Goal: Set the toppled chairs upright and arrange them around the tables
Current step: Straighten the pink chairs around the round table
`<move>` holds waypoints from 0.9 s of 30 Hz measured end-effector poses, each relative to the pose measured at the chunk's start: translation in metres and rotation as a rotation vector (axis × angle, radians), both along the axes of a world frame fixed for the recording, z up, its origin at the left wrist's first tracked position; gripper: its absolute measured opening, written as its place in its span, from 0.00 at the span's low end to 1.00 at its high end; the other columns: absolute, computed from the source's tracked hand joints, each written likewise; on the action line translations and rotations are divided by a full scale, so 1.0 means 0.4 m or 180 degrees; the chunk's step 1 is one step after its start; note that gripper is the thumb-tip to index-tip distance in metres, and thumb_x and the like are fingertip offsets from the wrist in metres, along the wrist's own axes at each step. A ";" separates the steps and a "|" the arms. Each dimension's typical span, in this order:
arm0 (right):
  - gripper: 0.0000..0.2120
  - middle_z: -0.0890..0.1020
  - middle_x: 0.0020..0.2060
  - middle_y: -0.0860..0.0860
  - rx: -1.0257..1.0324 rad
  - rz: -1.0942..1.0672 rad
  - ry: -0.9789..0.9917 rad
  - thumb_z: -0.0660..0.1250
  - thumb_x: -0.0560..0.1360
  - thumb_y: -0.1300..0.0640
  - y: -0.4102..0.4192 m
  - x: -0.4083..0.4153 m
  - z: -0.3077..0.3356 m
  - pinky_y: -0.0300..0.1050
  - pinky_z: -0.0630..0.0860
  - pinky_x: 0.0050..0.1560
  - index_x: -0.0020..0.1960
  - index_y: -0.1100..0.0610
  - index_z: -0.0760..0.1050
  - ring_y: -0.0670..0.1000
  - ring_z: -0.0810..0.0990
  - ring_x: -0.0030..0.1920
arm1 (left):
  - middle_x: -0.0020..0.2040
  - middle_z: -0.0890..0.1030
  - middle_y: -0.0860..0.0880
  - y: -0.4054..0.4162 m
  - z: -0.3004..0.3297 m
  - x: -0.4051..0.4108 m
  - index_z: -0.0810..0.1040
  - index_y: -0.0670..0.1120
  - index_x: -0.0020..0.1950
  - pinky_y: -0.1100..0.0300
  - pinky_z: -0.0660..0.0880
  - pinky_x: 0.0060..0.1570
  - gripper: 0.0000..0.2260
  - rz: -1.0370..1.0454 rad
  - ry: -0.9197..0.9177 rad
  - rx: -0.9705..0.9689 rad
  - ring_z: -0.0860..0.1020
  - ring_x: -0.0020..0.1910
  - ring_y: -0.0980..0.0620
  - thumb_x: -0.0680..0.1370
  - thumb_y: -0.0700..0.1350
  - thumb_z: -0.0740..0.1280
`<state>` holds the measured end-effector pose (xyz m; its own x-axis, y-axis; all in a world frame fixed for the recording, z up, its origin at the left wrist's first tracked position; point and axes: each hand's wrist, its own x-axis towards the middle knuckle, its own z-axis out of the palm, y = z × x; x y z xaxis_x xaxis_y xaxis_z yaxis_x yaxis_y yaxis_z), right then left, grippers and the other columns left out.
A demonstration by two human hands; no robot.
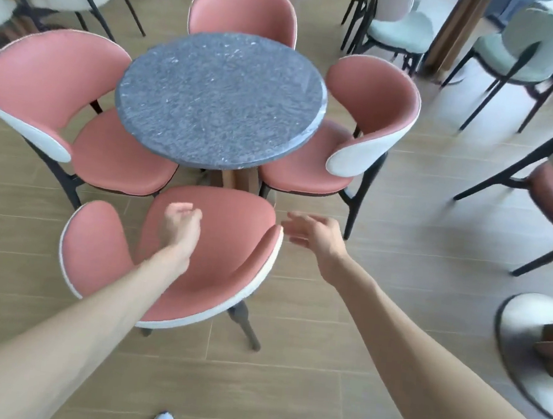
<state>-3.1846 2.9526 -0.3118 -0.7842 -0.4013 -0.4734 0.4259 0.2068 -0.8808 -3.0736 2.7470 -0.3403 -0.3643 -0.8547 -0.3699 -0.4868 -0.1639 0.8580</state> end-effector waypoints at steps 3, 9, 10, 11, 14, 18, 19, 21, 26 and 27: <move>0.08 0.87 0.48 0.57 -0.0471 -0.0200 0.0555 0.65 0.79 0.60 0.122 -0.135 0.166 0.51 0.80 0.58 0.52 0.57 0.83 0.56 0.85 0.53 | 0.49 0.83 0.43 0.258 0.182 -0.200 0.80 0.46 0.53 0.49 0.78 0.54 0.07 -0.0691 0.1246 0.0267 0.82 0.43 0.50 0.76 0.40 0.66; 0.10 0.86 0.54 0.55 -0.0875 -0.0326 0.1428 0.64 0.81 0.57 0.340 -0.349 0.401 0.53 0.78 0.63 0.56 0.56 0.83 0.56 0.83 0.58 | 0.52 0.86 0.54 0.584 0.411 -0.437 0.82 0.49 0.57 0.65 0.76 0.51 0.11 -0.1637 0.2346 -0.0203 0.82 0.54 0.57 0.77 0.47 0.64; 0.10 0.86 0.55 0.54 -0.0895 -0.0345 0.1565 0.64 0.81 0.57 0.371 -0.390 0.421 0.53 0.77 0.64 0.57 0.56 0.82 0.55 0.83 0.58 | 0.52 0.86 0.54 0.606 0.429 -0.476 0.81 0.48 0.57 0.67 0.76 0.51 0.11 -0.1642 0.2394 -0.0276 0.82 0.54 0.57 0.78 0.46 0.63; 0.11 0.85 0.56 0.54 -0.0888 -0.0369 0.1673 0.63 0.82 0.57 0.400 -0.431 0.434 0.53 0.77 0.65 0.58 0.56 0.82 0.54 0.83 0.58 | 0.52 0.85 0.53 0.623 0.442 -0.519 0.81 0.47 0.58 0.64 0.77 0.52 0.12 -0.1587 0.2417 -0.0312 0.82 0.54 0.56 0.78 0.46 0.62; 0.14 0.84 0.59 0.52 -0.0793 -0.0312 0.1845 0.62 0.81 0.53 0.463 -0.560 0.433 0.54 0.75 0.66 0.62 0.57 0.80 0.52 0.81 0.61 | 0.55 0.84 0.50 0.645 0.451 -0.657 0.81 0.45 0.59 0.51 0.77 0.59 0.15 -0.1278 0.2413 -0.0393 0.81 0.56 0.51 0.78 0.48 0.61; 0.18 0.82 0.60 0.53 -0.0698 -0.0204 0.1912 0.63 0.79 0.49 0.510 -0.779 0.398 0.56 0.74 0.67 0.63 0.57 0.80 0.54 0.80 0.61 | 0.56 0.84 0.48 0.652 0.415 -0.903 0.82 0.49 0.57 0.48 0.77 0.57 0.14 -0.0965 0.2528 -0.0487 0.81 0.54 0.51 0.78 0.51 0.60; 0.21 0.82 0.60 0.54 -0.0697 -0.0229 0.1902 0.63 0.77 0.47 0.515 -0.832 0.392 0.56 0.75 0.66 0.63 0.58 0.80 0.55 0.80 0.61 | 0.56 0.84 0.48 0.656 0.408 -0.963 0.82 0.51 0.56 0.47 0.77 0.58 0.14 -0.0922 0.2564 -0.0504 0.81 0.54 0.51 0.78 0.52 0.60; 0.22 0.83 0.59 0.55 -0.0680 -0.0181 0.1796 0.62 0.75 0.46 0.530 -0.956 0.390 0.57 0.75 0.66 0.62 0.57 0.80 0.56 0.80 0.61 | 0.57 0.83 0.47 0.677 0.398 -1.085 0.81 0.53 0.55 0.46 0.77 0.59 0.12 -0.0765 0.2570 -0.0452 0.81 0.54 0.51 0.78 0.52 0.60; 0.17 0.84 0.56 0.50 -0.0751 0.0120 0.1855 0.61 0.76 0.45 0.576 -1.244 0.441 0.54 0.75 0.66 0.59 0.51 0.81 0.51 0.81 0.60 | 0.56 0.84 0.47 0.734 0.392 -1.294 0.81 0.53 0.56 0.44 0.78 0.59 0.13 -0.0467 0.2335 -0.0414 0.82 0.54 0.49 0.79 0.52 0.59; 0.17 0.84 0.56 0.50 -0.0797 0.0111 0.1834 0.61 0.76 0.46 0.582 -1.307 0.456 0.52 0.76 0.65 0.59 0.52 0.80 0.51 0.82 0.59 | 0.55 0.84 0.47 0.733 0.402 -1.333 0.81 0.52 0.55 0.44 0.78 0.58 0.13 -0.0391 0.2306 -0.0426 0.82 0.53 0.49 0.78 0.52 0.59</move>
